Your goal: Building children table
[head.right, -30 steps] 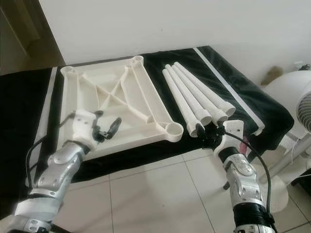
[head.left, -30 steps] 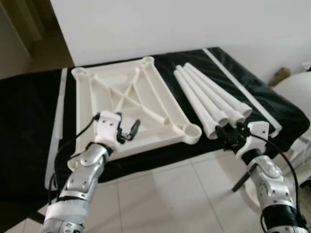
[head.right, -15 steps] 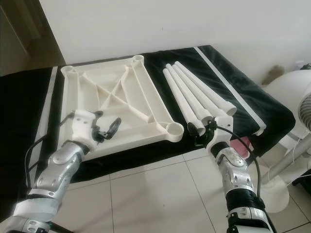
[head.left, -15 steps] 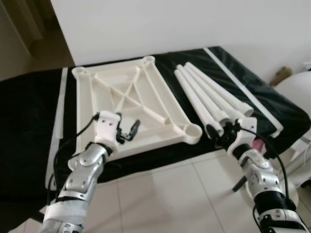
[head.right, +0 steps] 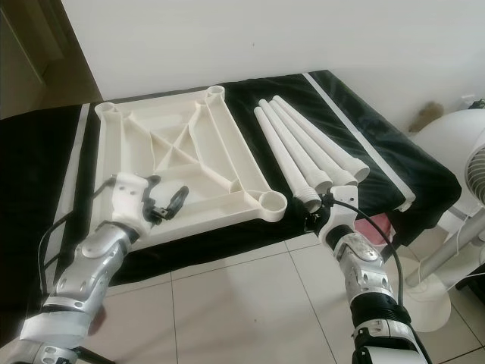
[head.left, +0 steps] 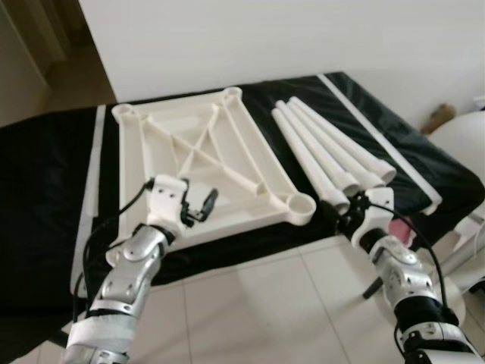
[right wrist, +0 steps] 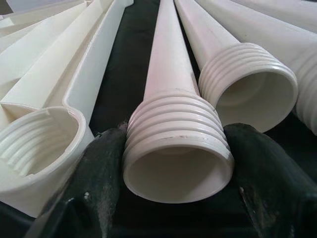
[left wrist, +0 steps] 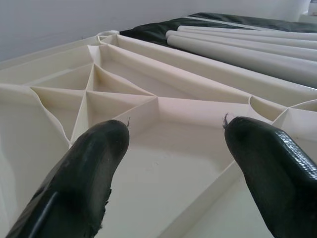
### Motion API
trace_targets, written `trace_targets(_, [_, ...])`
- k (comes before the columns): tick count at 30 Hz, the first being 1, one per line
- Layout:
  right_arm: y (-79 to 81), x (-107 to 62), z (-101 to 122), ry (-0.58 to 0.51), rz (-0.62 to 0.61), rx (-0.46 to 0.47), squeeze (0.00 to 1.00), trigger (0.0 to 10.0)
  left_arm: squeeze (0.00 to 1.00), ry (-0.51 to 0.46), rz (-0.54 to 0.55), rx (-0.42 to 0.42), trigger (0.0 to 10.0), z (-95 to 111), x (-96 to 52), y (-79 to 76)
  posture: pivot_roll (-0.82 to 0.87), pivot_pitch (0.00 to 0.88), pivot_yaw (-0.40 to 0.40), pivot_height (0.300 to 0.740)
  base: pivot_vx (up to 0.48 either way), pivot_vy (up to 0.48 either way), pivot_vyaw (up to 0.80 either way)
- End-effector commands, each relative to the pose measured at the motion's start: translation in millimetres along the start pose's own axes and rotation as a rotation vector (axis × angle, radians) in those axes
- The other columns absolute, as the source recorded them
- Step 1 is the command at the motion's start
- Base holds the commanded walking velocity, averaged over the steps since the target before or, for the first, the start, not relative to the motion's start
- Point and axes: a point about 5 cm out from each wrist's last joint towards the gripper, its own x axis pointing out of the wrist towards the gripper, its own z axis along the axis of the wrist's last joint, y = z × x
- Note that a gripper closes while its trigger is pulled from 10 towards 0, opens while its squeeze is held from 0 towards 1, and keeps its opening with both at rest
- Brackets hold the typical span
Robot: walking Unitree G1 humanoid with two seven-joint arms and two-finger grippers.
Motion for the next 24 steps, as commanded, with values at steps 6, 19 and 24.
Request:
trace_targets(6, [3.1, -8.9, -9.6, 0.018, 0.000, 0.017, 0.00, 0.0, 0.00, 0.015, -0.098, -0.014, 10.0, -1.8, -3.2, -3.6, 0.01, 0.030, 0.035, 0.740, 0.000, 0.000, 0.00])
trace_targets(19, [15.1, -25.4, 13.6, -0.134, -0.058, -0.009, 0.96, 10.0, 0.00, 0.035, -0.093, -0.030, 10.0, -3.7, -7.6, 1.6, 0.01, 0.020, 0.037, 0.740, 0.000, 0.000, 0.00])
trace_targets(24, [16.3, -22.0, 32.1, -0.181, -0.049, -0.023, 0.00, 10.0, 0.00, 0.047, -0.148, -0.004, 10.0, -3.6, -7.8, 0.8, 0.01, 0.014, 0.037, 0.740, 0.000, 0.000, 0.00])
